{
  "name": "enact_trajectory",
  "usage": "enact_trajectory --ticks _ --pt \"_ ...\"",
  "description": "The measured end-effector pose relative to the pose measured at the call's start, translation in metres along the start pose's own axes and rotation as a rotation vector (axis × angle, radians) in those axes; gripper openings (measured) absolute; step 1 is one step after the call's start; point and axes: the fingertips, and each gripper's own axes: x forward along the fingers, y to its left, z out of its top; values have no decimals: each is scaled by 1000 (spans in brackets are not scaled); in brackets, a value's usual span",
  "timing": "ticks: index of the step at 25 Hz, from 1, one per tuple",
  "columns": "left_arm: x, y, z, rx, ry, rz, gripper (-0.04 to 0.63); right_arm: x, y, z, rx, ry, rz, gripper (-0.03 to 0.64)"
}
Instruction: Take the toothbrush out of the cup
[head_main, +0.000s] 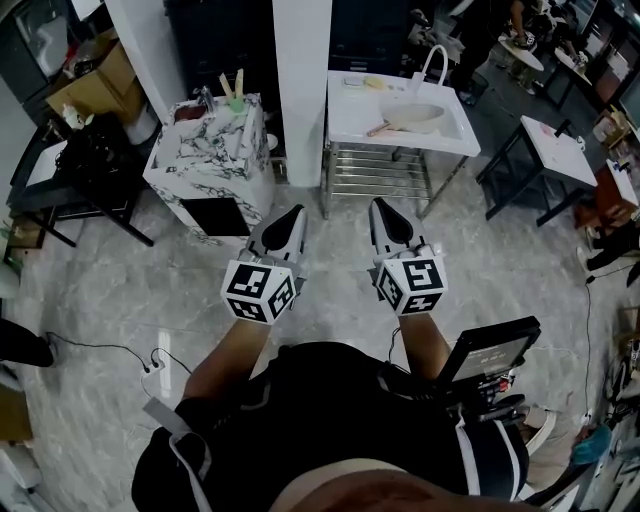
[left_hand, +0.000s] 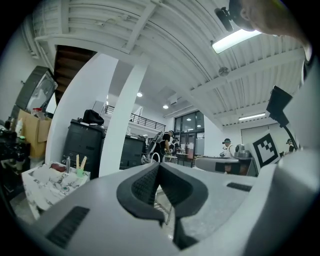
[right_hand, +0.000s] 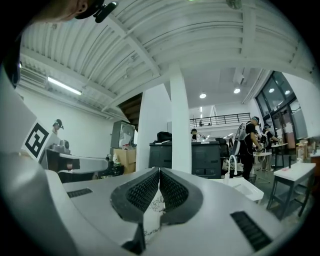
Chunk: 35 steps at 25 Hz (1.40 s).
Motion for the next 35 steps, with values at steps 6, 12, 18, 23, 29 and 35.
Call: enact_trajectory --ticks 6,12,18,23,29,35 --pt "-7 10 5 -14 -21 2 2 5 11 -3 8 10 6 25" --pt "-21 25 7 -32 -25 13 1 13 27 1 2 11 1 25" --pt "-34 44 4 -26 -2 12 2 28 54 -2 -21 29 31 25" --pt "-52 65 5 -26 -1 21 2 43 75 0 -14 20 33 25" --pt "-73 95 3 -24 2 39 2 59 109 -3 -34 33 57 25" --pt "-93 115 1 -26 5 55 2 68 137 -5 -43 37 86 25"
